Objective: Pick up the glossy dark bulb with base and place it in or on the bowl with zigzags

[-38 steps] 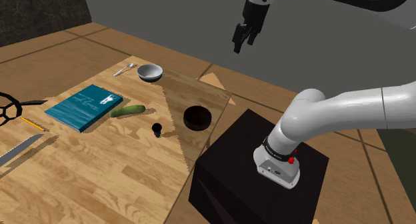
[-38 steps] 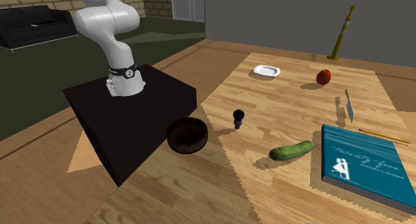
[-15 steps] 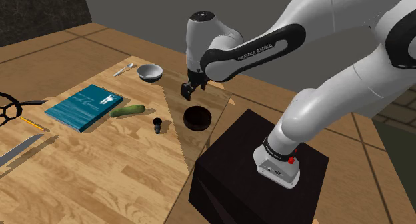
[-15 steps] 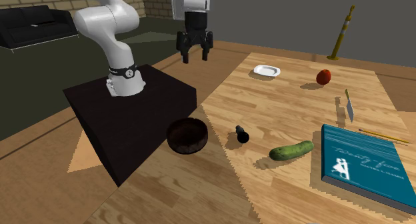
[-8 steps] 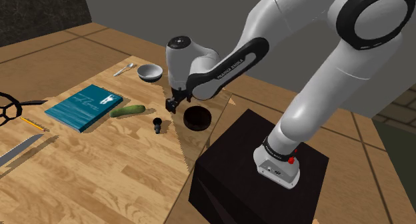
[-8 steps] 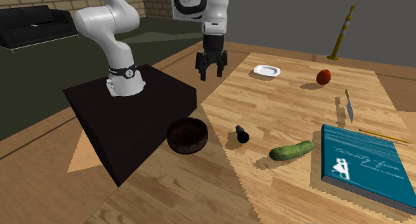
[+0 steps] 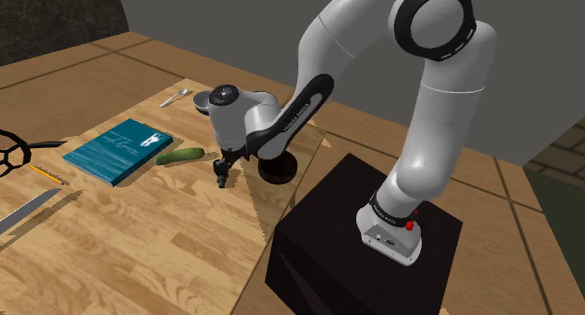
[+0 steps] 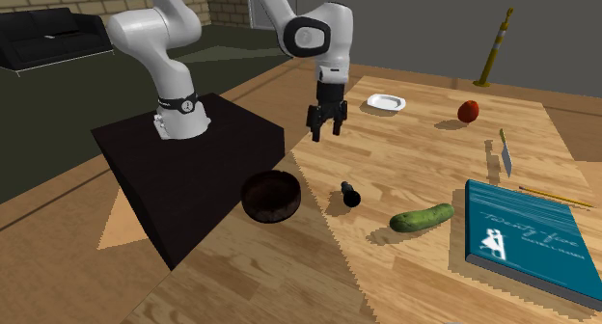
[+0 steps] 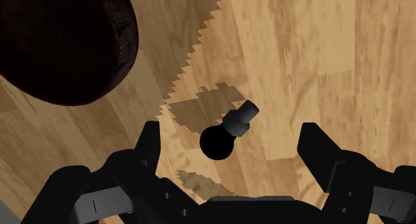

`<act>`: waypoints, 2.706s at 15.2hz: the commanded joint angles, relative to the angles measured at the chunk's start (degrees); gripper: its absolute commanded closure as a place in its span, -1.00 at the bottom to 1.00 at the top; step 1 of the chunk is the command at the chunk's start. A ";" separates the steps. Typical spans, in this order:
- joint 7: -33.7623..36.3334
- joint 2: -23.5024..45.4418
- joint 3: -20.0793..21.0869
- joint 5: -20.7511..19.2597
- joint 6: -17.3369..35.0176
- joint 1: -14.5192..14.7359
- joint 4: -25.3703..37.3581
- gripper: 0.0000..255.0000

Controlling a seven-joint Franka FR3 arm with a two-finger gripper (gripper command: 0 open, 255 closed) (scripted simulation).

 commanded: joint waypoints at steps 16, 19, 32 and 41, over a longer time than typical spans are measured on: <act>11.27 20.24 -7.73 -12.75 3.71 8.12 13.62 -1.00; 11.27 20.24 -7.73 -12.75 3.71 8.12 13.62 -1.00; 11.27 20.24 -7.73 -12.74 3.70 8.12 13.62 -1.00; 9.50 28.30 -6.73 -4.12 7.85 0.39 21.98 -1.00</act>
